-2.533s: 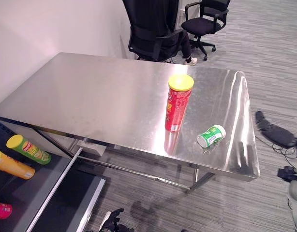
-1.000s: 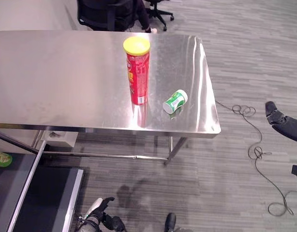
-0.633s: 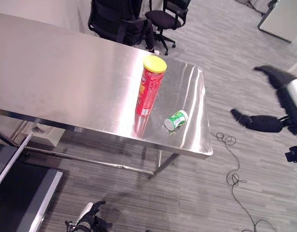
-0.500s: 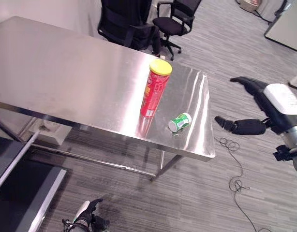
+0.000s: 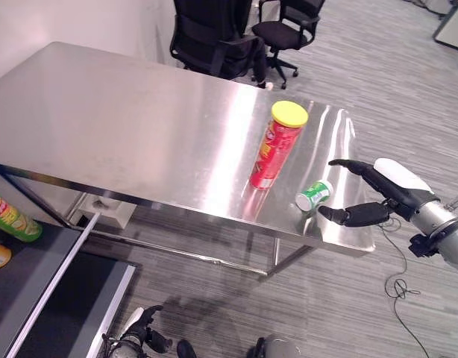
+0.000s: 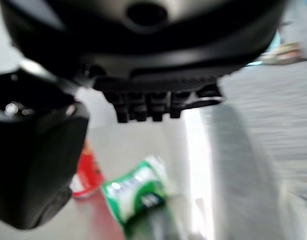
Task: Put the goods on the table back onto the shelves and tidy them up.
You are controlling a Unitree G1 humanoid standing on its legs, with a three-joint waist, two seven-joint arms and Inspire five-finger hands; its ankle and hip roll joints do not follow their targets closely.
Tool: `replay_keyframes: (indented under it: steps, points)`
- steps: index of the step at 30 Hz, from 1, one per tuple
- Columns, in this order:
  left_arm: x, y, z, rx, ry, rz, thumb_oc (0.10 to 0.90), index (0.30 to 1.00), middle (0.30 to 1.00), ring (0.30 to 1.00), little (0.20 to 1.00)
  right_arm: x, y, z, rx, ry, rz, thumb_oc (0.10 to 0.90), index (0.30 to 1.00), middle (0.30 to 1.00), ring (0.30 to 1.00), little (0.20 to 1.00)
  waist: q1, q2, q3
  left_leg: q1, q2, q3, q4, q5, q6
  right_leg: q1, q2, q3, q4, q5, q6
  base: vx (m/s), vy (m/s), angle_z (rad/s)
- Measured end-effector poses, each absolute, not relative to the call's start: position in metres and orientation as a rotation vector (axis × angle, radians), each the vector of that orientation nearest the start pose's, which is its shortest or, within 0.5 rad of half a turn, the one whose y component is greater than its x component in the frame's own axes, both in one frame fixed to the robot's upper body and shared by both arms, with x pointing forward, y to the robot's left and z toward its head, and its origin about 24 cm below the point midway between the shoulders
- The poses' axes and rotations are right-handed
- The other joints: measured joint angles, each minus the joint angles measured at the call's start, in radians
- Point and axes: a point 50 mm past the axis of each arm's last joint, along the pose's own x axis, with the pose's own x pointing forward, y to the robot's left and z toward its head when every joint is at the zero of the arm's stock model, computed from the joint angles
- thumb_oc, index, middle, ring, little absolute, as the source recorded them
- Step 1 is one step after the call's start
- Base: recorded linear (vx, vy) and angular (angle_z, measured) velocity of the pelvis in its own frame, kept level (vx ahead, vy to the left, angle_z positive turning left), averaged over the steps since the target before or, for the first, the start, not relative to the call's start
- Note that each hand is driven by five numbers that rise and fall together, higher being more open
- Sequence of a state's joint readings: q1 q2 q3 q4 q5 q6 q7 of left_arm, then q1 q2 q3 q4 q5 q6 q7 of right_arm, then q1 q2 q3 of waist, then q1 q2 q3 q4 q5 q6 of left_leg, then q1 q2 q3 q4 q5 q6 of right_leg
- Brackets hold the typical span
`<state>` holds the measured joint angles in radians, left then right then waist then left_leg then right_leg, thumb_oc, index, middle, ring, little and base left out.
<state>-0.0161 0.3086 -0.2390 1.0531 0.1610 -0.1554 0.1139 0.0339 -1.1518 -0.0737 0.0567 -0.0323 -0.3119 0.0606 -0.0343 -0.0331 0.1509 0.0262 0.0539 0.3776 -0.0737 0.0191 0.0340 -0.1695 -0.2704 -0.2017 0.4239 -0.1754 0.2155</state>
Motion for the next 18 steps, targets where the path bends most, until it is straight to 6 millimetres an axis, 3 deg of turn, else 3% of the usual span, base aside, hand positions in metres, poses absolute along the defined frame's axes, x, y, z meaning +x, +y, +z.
replay_keyframes:
  steps: [1, 2, 4, 5, 6, 7, 11, 14, 18]
  points:
    - [0.144, 0.229, -0.135, 0.587, 0.86, -0.11, 0.8, 0.9, 0.9, 0.9, 0.9, 0.233, -0.323, 0.179, -1.216, -0.171, 0.12, 0.8, 0.9, 0.9, 0.9, 0.9, -0.029, 0.023, -0.006, -0.024, -0.002, -0.061, 0.02, -0.003, 0.001, 0.082, -0.007, 0.086, -0.248, 0.027, 0.041, 0.11, -0.271, 1.23]
    - [0.138, 0.23, -0.137, 0.587, 0.869, -0.113, 0.8, 0.9, 0.9, 0.9, 0.9, 0.238, -0.323, 0.182, -1.223, -0.172, 0.111, 0.8, 0.9, 0.9, 0.9, 0.9, -0.027, 0.01, -0.01, -0.011, -0.011, -0.053, 0.015, -0.001, -0.003, 0.099, -0.04, 0.091, -0.37, 0.105, 0.024, 0.09, -0.279, 0.85]
    - [0.126, 0.243, -0.139, 0.606, 0.914, -0.084, 0.8, 0.9, 0.9, 0.9, 0.9, 0.238, -0.323, 0.181, -1.217, -0.163, 0.106, 0.8, 0.9, 0.9, 0.9, 0.9, -0.035, -0.034, -0.025, 0.002, -0.021, -0.074, 0.015, 0.001, -0.031, 0.128, -0.049, 0.071, -0.46, 0.225, 0.014, 0.06, -0.22, 0.47]
    - [0.117, 0.255, -0.139, 0.616, 0.943, -0.049, 0.8, 0.9, 0.9, 0.9, 0.9, 0.234, -0.324, 0.173, -1.217, -0.131, 0.124, 0.8, 0.9, 0.9, 0.9, 0.9, -0.034, -0.089, -0.065, 0.006, -0.026, -0.089, 0.012, 0.0, -0.061, 0.138, -0.033, 0.041, -0.482, 0.289, 0.007, 0.04, -0.192, 0.47]
    - [0.11, 0.257, -0.141, 0.616, 0.971, -0.04, 0.8, 0.9, 0.9, 0.9, 0.9, 0.234, -0.326, 0.172, -1.221, -0.123, 0.124, 0.8, 0.9, 0.9, 0.9, 0.9, -0.018, -0.084, -0.078, 0.015, -0.001, -0.088, 0.004, 0.004, -0.078, 0.16, -0.008, 0.019, -0.513, 0.285, -0.007, 0.01, -0.174, 0.29]
    - [0.103, 0.248, -0.144, 0.599, 0.979, -0.061, 0.8, 0.9, 0.9, 0.9, 0.9, 0.235, -0.328, 0.177, -1.243, -0.118, 0.118, 0.8, 0.9, 0.9, 0.9, 0.9, -0.012, -0.061, -0.092, 0.018, 0.042, -0.086, -0.006, 0.01, -0.093, 0.171, 0.04, 0.015, -0.517, 0.277, -0.029, 0.01, -0.103, 0.04]
    - [0.09, 0.228, -0.152, 0.537, 1.003, -0.115, 0.8, 0.9, 0.9, 0.9, 0.9, 0.226, -0.345, 0.195, -1.276, -0.128, 0.027, 0.8, 0.9, 0.9, 0.9, 0.9, -0.005, -0.038, -0.105, 0.013, 0.131, -0.09, -0.013, 0.045, -0.145, 0.181, 0.132, -0.002, -0.517, 0.248, -0.07, -0.01, -0.159, 0.13]
    - [0.089, 0.228, -0.152, 0.538, 1.004, -0.113, 0.8, 0.9, 0.9, 0.9, 0.9, 0.222, -0.35, 0.21, -1.293, -0.173, -0.023, 0.8, 0.9, 0.9, 0.9, 0.9, -0.019, -0.038, -0.107, 0.022, 0.152, -0.09, -0.015, 0.048, -0.152, 0.194, 0.158, -0.013, -0.517, 0.239, -0.082, -0.02, -0.128, 0.07]
    - [0.089, 0.229, -0.152, 0.536, 1.004, -0.108, 0.8, 0.9, 0.9, 0.9, 0.9, 0.223, -0.34, 0.212, -1.299, -0.224, 0.022, 0.8, 0.9, 0.9, 0.9, 0.9, -0.03, -0.041, -0.107, 0.019, 0.159, -0.098, -0.016, 0.053, -0.16, 0.196, 0.165, -0.015, -0.518, 0.237, -0.083, -0.01, -0.1, 0.05]
